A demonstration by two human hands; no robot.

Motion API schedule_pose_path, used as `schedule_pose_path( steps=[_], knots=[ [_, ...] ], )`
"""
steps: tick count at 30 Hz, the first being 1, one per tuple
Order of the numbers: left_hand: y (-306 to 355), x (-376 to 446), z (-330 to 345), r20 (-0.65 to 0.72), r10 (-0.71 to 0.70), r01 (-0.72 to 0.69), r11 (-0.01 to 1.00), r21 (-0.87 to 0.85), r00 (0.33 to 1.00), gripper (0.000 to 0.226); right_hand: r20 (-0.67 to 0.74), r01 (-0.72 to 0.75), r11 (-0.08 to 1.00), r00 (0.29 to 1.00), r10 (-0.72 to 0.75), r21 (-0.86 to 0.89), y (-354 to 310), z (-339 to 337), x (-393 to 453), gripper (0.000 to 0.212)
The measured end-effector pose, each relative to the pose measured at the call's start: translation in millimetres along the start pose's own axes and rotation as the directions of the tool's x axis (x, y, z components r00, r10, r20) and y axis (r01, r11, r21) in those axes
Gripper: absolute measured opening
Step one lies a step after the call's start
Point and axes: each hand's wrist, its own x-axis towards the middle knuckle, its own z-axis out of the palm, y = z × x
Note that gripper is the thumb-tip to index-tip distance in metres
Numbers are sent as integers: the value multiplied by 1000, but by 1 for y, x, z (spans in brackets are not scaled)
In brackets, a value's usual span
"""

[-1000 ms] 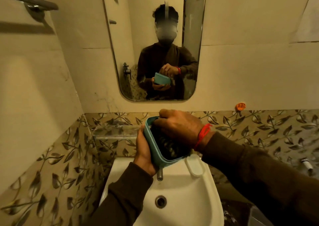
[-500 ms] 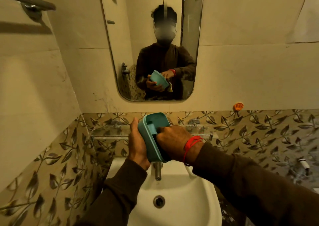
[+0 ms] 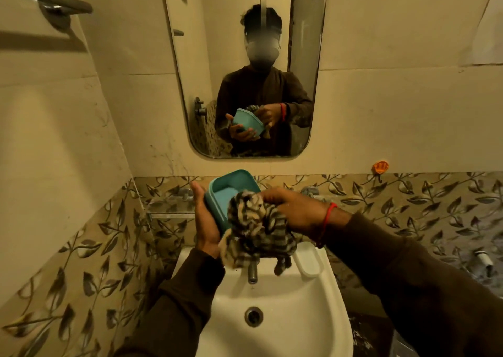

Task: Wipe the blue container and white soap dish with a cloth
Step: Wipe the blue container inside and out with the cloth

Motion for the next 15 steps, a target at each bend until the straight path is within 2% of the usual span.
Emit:
schedule_pose_path(
  steps=[2, 3, 5, 7, 10, 12, 15],
  knots=[
    [4, 2, -8, -80, 29, -28, 999, 22, 996, 88, -81, 29, 932, 997, 0, 360, 3, -9, -1, 38],
    [5, 0, -11, -103, 12, -11, 1000, 16, 995, 91, -117, 45, 861, 993, 17, 507, 7, -14, 0, 43],
    [3, -2, -18, -112, -16, 11, 999, -44, 994, 95, -153, 66, 674, 986, 70, 736, 15, -27, 2, 35],
    [3, -2, -24, -110, -26, 16, 996, -90, 994, 93, -125, 46, 474, 983, 136, 879, 27, -35, 6, 32],
    [5, 1, -30, -113, 19, -33, 991, -128, 993, 83, -76, 9, 303, 974, 212, 953, 53, -32, 11, 40],
    [4, 2, -30, -145, 60, -82, 985, -151, 988, 76, -5, -67, 281, 968, 250, 957, 66, -19, 14, 42],
    [3, 0, -29, -150, 132, -160, 969, -188, 980, 62, 32, -168, 419, 949, 312, 892, 78, 6, 18, 57]
  ],
)
